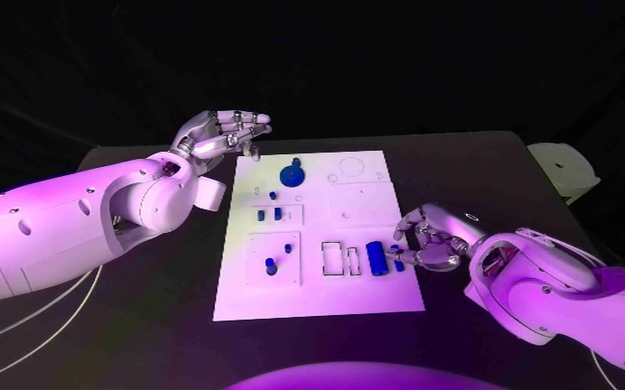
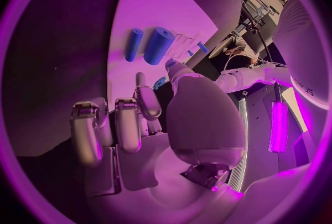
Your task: Assemble the parts on the task board
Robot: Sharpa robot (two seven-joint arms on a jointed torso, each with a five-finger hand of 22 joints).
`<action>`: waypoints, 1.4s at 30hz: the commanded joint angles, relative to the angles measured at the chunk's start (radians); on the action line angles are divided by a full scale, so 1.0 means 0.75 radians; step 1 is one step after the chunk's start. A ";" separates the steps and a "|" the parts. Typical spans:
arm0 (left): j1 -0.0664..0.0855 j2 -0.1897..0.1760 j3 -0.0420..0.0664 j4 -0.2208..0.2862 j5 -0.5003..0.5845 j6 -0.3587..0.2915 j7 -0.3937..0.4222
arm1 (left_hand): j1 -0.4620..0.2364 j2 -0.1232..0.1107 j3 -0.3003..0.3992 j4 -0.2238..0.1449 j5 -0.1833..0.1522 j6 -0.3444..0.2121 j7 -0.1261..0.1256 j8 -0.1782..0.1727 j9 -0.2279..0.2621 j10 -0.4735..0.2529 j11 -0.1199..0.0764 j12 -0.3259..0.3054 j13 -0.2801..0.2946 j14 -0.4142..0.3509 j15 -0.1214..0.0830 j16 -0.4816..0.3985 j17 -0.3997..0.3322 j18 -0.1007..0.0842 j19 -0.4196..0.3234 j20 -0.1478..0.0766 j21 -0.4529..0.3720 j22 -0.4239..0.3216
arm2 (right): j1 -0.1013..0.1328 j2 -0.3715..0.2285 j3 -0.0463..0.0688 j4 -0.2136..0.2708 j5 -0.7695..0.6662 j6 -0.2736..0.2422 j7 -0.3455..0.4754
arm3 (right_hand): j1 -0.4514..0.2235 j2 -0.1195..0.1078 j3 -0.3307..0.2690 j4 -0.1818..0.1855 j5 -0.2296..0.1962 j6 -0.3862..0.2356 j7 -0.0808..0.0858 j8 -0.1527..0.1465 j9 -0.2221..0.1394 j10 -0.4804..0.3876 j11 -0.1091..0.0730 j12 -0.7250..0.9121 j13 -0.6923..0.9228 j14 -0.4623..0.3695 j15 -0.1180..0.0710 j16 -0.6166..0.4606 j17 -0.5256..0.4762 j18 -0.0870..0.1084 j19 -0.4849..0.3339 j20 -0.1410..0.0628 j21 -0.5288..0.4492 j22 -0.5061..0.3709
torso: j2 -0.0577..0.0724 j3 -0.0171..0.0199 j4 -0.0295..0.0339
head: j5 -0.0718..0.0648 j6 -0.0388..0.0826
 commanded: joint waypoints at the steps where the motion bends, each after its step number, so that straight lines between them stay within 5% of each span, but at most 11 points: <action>1: 0.001 0.001 0.001 0.002 0.005 0.021 0.010 | -0.012 0.003 0.009 -0.001 0.003 -0.008 0.003 0.009 -0.001 -0.010 -0.001 0.007 0.002 -0.009 0.003 0.007 -0.002 0.021 0.001 0.010 -0.005 -0.002 | -0.018 0.021 -0.001 -0.009 -0.077 0.015 -0.067 | -0.009 0.005 -0.007 0.000 0.006 -0.001 0.002 -0.005 0.002 0.005 0.000 0.005 0.003 0.095 0.006 0.005 0.084 -0.019 0.139 0.004 0.006 0.350 | 0.002 0.0002 0.0020 | 0.008 0.003; 8: 0.001 -0.001 0.000 0.004 0.005 0.021 0.010 | -0.016 0.003 0.009 0.000 0.003 -0.009 0.004 0.010 -0.002 -0.012 -0.001 0.011 0.002 -0.010 0.004 0.008 -0.003 0.020 0.002 0.010 -0.005 -0.002 | -0.037 0.067 -0.001 -0.033 -0.083 0.019 -0.082 | -0.037 0.029 -0.050 0.003 0.015 0.008 0.000 -0.006 0.010 0.014 -0.001 0.021 0.022 0.096 0.005 0.010 0.092 -0.019 0.139 0.006 0.006 0.350 | 0.001 0.0000 0.0038 | 0.006 -0.007; 11: 0.001 -0.002 0.000 0.004 0.005 0.021 0.009 | -0.016 0.003 0.009 0.000 0.003 -0.009 0.004 0.010 -0.002 -0.012 -0.001 0.011 0.002 -0.010 0.004 0.008 -0.003 0.020 0.002 0.010 -0.005 -0.002 | -0.042 0.080 -0.001 -0.043 -0.068 0.025 -0.082 | -0.098 0.062 -0.099 0.003 0.078 0.017 -0.003 -0.006 0.018 0.018 -0.002 0.029 0.034 0.097 0.005 0.014 0.100 -0.019 0.139 0.006 0.006 0.350 | -0.001 -0.0011 0.0043 | 0.008 -0.010; 21: 0.001 -0.006 0.000 0.007 0.005 0.022 0.007 | -0.016 0.004 0.009 0.000 0.003 -0.009 0.004 0.010 -0.002 -0.012 -0.001 0.011 0.002 -0.010 0.004 0.008 -0.003 0.020 0.002 0.010 -0.005 -0.002 | -0.053 0.115 -0.001 -0.058 -0.070 0.035 -0.088 | -0.094 0.072 -0.123 0.000 0.085 0.040 -0.010 0.004 0.028 0.032 -0.008 0.053 0.056 0.099 0.001 0.018 0.108 -0.019 0.139 0.004 0.006 0.350 | -0.002 -0.0012 0.0056 | 0.002 -0.018; 31: 0.001 -0.008 0.000 0.008 0.005 0.029 0.000 | -0.020 0.005 0.009 0.002 0.003 -0.010 0.004 0.012 -0.003 -0.015 0.000 0.014 0.002 -0.010 0.004 0.009 -0.004 0.020 0.001 0.011 -0.006 -0.002 | -0.061 0.137 -0.001 -0.073 -0.137 0.139 -0.155 | -0.087 0.089 -0.153 0.002 0.062 0.066 -0.020 0.020 0.042 0.054 -0.016 0.093 0.093 0.107 -0.006 0.038 0.156 -0.019 0.139 -0.002 0.006 0.350 | -0.003 -0.0009 0.0075 | -0.005 -0.024; 42: 0.001 -0.010 0.000 0.008 0.005 0.035 -0.009 | -0.020 0.005 0.009 0.002 0.003 -0.010 0.004 0.012 -0.003 -0.015 0.000 0.014 0.002 -0.010 0.004 0.009 -0.004 0.020 0.001 0.011 -0.006 -0.002 | -0.066 0.160 -0.001 -0.081 -0.201 0.180 -0.168 | 0.003 0.094 -0.167 -0.003 0.061 0.084 -0.029 0.041 0.059 0.066 -0.024 0.117 0.119 0.110 -0.012 0.046 0.175 -0.019 0.139 -0.008 0.006 0.350 | -0.005 -0.0019 0.0097 | -0.013 -0.032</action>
